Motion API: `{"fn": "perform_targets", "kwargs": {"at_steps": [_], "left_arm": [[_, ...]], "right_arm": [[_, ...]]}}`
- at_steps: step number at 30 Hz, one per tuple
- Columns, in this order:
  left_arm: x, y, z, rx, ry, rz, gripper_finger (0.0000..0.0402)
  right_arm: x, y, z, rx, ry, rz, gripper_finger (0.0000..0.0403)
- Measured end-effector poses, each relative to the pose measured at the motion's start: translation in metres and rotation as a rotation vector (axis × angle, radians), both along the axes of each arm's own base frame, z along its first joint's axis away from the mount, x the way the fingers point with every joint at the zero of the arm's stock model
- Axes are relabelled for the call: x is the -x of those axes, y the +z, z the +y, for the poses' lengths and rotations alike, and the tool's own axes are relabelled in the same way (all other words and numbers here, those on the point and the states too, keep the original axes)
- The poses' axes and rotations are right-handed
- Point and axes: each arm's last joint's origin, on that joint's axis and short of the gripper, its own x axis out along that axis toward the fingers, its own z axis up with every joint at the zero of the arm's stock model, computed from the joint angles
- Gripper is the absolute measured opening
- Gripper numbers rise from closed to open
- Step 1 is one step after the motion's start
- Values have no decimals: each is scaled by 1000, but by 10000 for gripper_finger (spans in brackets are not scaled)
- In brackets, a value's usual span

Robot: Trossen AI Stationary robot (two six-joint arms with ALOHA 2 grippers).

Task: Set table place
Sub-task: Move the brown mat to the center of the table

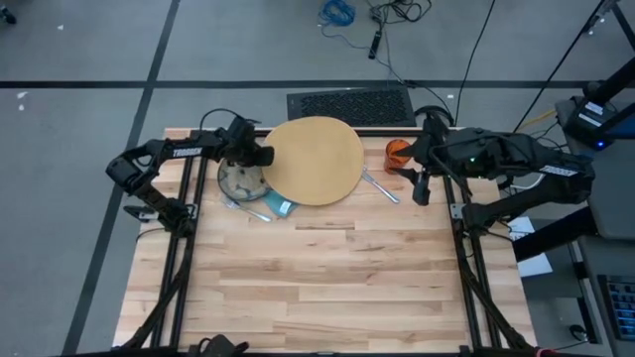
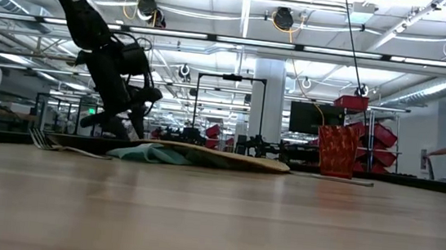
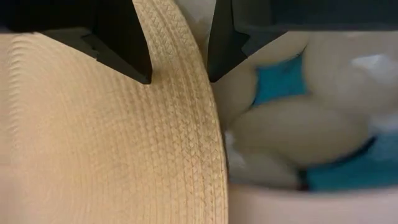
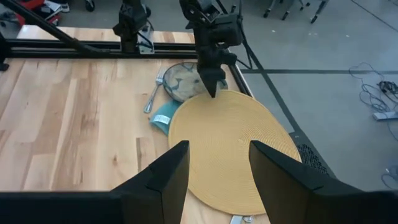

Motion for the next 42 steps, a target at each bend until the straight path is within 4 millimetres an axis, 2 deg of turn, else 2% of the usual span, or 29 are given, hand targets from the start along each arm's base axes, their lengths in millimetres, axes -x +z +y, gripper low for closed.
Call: {"fn": "perform_targets", "kwargs": {"at_steps": [8,11,16,23,29,32,38,42], "left_arm": [[-4,3,2,-10,-22,-86,134],[-6,4,2,-12,-38,-105,104],[-12,5,-1,-46,-84,-119,15],[-22,8,-6,-86,-173,-154,1],[-29,11,-12,-107,-212,-179,0],[-31,21,-16,-136,-233,-212,0],[-27,39,-25,-168,-258,-230,0],[-24,36,-29,-133,-263,-189,0]], "right_arm": [[-6,-1,0,5,3,5,160],[-6,-1,0,2,2,2,160],[-6,-1,0,-8,-4,0,160],[-9,-7,0,-30,-18,30,160],[-19,-37,0,-39,-27,126,160],[-25,-56,1,-51,-32,160,160],[-39,-108,2,-100,-23,190,160],[-48,-146,3,-141,-31,125,160]]}}
